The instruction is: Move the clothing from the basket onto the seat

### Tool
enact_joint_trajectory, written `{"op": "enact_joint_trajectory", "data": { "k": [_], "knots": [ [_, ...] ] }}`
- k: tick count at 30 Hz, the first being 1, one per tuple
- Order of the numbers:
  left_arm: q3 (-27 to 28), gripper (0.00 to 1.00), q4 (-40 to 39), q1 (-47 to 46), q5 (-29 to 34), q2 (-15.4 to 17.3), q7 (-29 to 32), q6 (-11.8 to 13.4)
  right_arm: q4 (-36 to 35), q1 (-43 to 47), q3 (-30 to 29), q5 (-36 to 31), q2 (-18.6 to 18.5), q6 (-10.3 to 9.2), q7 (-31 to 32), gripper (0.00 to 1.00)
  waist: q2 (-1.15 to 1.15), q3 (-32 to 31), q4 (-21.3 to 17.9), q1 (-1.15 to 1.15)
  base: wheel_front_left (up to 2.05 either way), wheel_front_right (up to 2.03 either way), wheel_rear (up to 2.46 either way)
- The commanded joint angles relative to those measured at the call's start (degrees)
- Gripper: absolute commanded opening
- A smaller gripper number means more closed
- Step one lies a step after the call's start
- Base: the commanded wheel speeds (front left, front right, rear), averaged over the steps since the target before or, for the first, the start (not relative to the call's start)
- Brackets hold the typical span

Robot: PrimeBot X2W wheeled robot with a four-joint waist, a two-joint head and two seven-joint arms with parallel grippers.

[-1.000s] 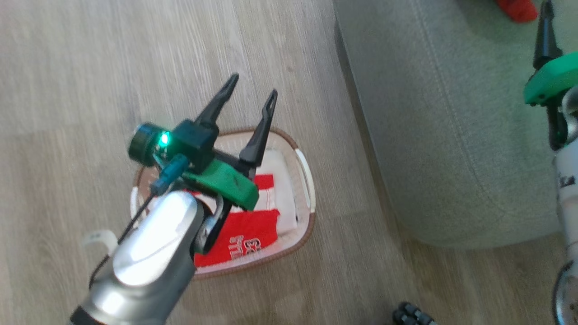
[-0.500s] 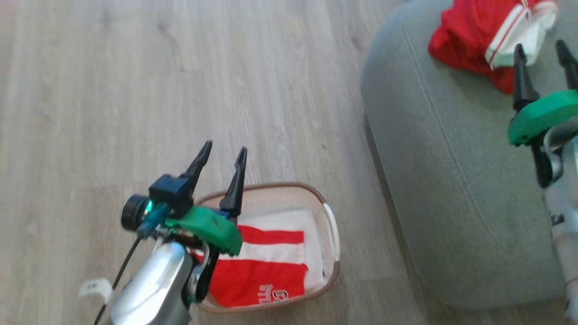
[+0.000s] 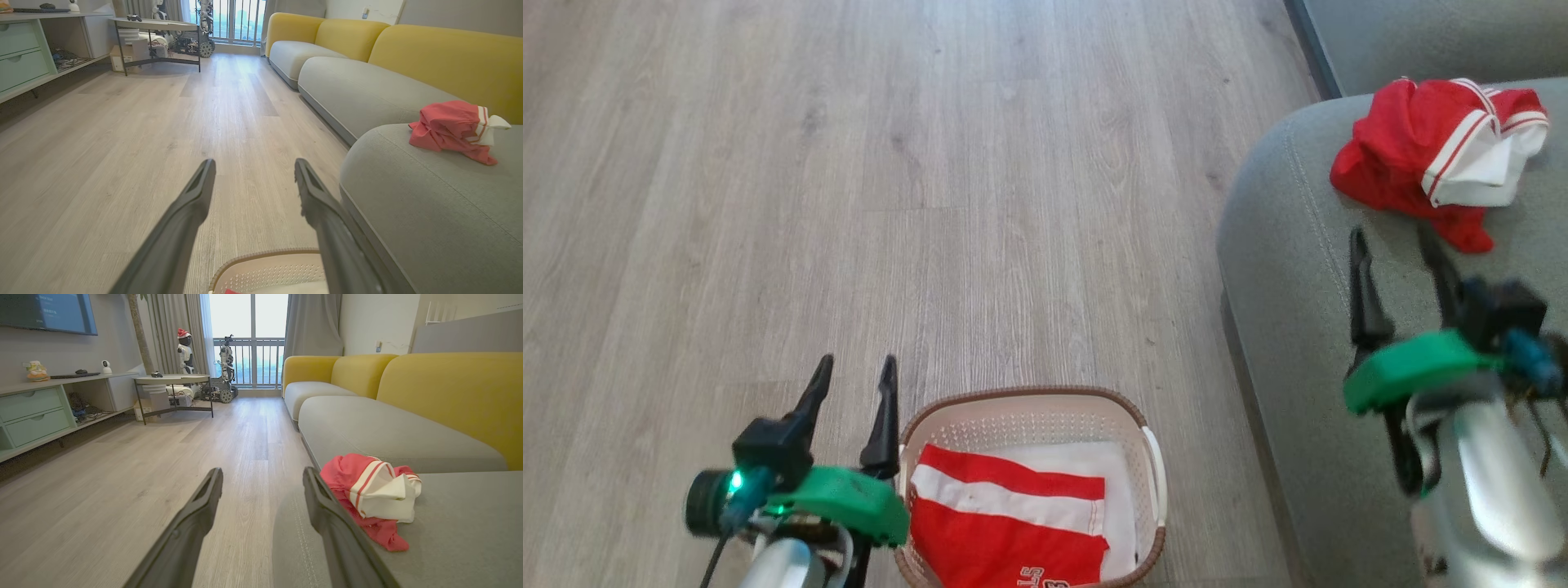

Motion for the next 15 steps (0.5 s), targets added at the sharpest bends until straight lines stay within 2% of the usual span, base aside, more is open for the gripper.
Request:
{"op": "enact_joint_trajectory", "data": {
  "k": [1,7,15],
  "knots": [
    [2.9,1.0,-2.32,-1.81,0.39,0.71,-0.71,0.26,-2.84,-0.75,0.9,-0.28,0.41,-0.02,-0.53,1.0,0.0,-0.19,0.2,0.01,0.0,0.0,0.0],
    [6.05,1.0,-4.24,1.86,1.69,0.4,-0.72,0.32,-8.72,6.59,1.08,-0.82,2.05,-0.02,-0.53,1.0,0.0,-0.51,0.78,0.01,0.0,0.0,0.0],
    [9.33,1.0,-5.62,5.87,3.19,-1.06,-0.72,-0.7,-11.85,11.3,2.69,3.07,2.14,-0.02,-0.53,1.0,0.0,-0.94,1.12,0.01,0.0,0.0,0.0]
  ]
}}
